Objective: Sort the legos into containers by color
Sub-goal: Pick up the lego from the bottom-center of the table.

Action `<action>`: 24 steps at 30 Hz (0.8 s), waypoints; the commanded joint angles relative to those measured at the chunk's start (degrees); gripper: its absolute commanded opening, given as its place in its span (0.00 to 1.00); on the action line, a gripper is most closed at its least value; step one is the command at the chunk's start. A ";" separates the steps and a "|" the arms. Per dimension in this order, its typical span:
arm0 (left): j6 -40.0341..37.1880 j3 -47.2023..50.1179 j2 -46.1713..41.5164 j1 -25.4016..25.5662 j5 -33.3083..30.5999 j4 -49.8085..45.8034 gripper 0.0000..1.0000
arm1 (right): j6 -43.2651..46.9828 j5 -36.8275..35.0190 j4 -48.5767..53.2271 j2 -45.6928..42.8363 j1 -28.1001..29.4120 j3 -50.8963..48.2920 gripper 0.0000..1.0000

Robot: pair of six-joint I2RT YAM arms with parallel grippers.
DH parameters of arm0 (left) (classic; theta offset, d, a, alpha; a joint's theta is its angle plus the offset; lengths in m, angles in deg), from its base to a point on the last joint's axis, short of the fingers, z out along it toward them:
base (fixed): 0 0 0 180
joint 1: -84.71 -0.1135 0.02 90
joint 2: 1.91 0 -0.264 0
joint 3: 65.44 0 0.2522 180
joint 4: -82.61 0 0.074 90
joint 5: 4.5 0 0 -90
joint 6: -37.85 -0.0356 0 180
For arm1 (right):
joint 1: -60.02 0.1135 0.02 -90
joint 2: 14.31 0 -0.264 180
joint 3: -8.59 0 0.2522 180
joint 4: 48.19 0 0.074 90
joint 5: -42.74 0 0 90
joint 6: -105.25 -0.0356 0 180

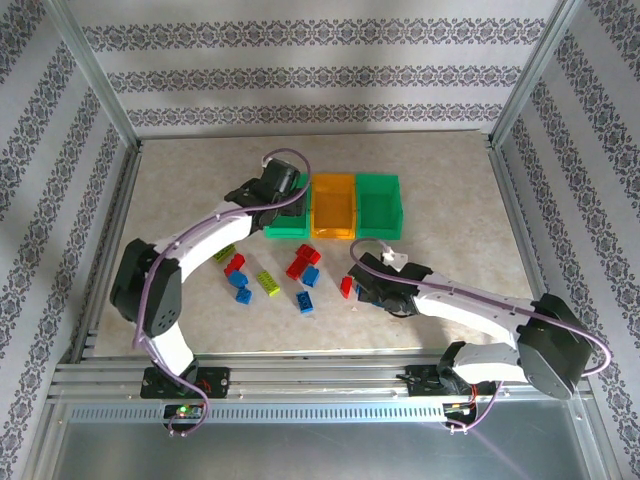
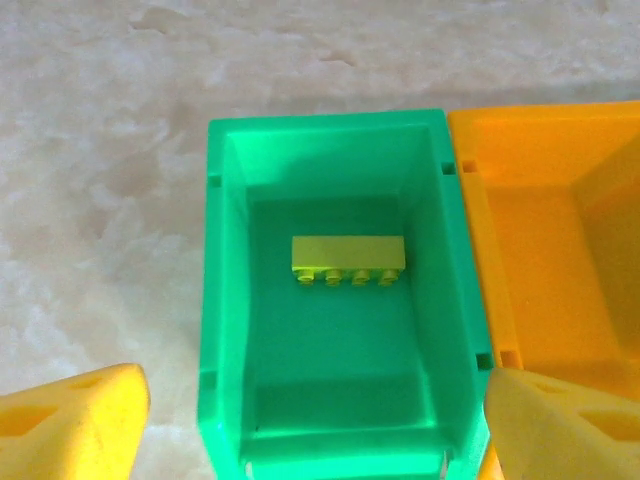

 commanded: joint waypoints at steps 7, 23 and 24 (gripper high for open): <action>1.50 8.45 -10.51 -0.85 -1.14 3.48 1.00 | -2.06 3.72 -1.47 4.67 0.06 -0.79 0.68; 4.05 20.63 -22.89 -4.16 -7.84 1.65 1.00 | 1.51 6.94 -7.00 9.79 -4.68 -2.01 0.43; 4.34 21.40 -23.55 -4.32 -7.93 1.86 1.00 | 1.90 7.06 -7.12 9.89 -4.82 -1.93 0.40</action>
